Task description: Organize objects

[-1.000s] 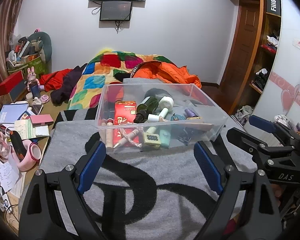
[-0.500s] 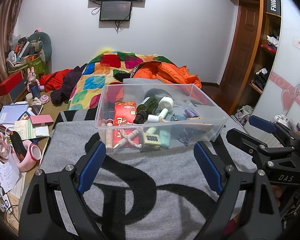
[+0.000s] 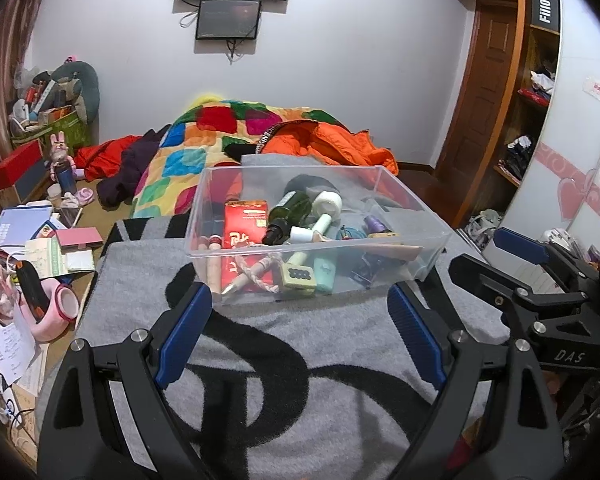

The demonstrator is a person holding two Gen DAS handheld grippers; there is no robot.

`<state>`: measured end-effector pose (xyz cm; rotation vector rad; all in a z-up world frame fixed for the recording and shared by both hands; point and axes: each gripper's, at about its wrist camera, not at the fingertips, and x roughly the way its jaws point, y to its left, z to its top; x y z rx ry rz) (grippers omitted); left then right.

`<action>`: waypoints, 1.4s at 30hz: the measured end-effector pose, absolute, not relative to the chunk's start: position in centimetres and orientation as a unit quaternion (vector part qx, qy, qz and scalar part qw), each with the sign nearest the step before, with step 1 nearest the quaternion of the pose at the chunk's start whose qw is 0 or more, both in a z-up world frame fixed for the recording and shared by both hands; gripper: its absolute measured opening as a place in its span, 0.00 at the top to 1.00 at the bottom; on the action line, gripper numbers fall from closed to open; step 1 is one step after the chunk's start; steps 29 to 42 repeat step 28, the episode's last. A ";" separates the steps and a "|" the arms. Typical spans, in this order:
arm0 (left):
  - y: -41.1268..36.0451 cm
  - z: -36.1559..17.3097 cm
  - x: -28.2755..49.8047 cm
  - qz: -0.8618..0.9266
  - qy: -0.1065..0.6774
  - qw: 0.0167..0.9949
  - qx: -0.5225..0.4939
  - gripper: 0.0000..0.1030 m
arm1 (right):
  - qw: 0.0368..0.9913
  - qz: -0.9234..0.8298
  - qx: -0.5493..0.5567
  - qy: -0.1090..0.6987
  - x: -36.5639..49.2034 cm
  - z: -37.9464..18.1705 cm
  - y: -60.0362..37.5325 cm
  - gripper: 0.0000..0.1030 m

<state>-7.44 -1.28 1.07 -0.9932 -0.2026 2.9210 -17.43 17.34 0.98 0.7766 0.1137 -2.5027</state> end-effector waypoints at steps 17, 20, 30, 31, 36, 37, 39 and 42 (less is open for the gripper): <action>-0.8 0.8 -7.1 0.943 -0.060 0.021 -0.327 0.12 | 0.256 -0.923 0.286 0.041 -17.4 0.9 17.4 0.05; -0.8 0.8 -7.0 0.943 -0.062 0.022 -0.325 0.12 | 0.256 -0.923 0.285 0.040 -17.3 1.1 17.3 0.05; -0.7 1.0 -6.9 0.945 -0.057 0.020 -0.321 0.12 | 0.255 -0.922 0.287 0.038 -17.3 1.3 17.2 0.05; -0.7 1.0 -6.9 0.945 -0.057 0.020 -0.321 0.12 | 0.255 -0.922 0.287 0.038 -17.3 1.3 17.2 0.05; -0.7 1.0 -6.9 0.945 -0.057 0.020 -0.321 0.12 | 0.255 -0.922 0.287 0.038 -17.3 1.3 17.2 0.05; -0.7 1.0 -6.9 0.945 -0.057 0.020 -0.321 0.12 | 0.255 -0.922 0.287 0.038 -17.3 1.3 17.2 0.05; -0.7 1.0 -6.9 0.945 -0.057 0.020 -0.321 0.12 | 0.255 -0.922 0.287 0.038 -17.3 1.3 17.2 0.05; -0.7 1.0 -6.9 0.945 -0.057 0.020 -0.321 0.12 | 0.255 -0.922 0.287 0.038 -17.3 1.3 17.2 0.05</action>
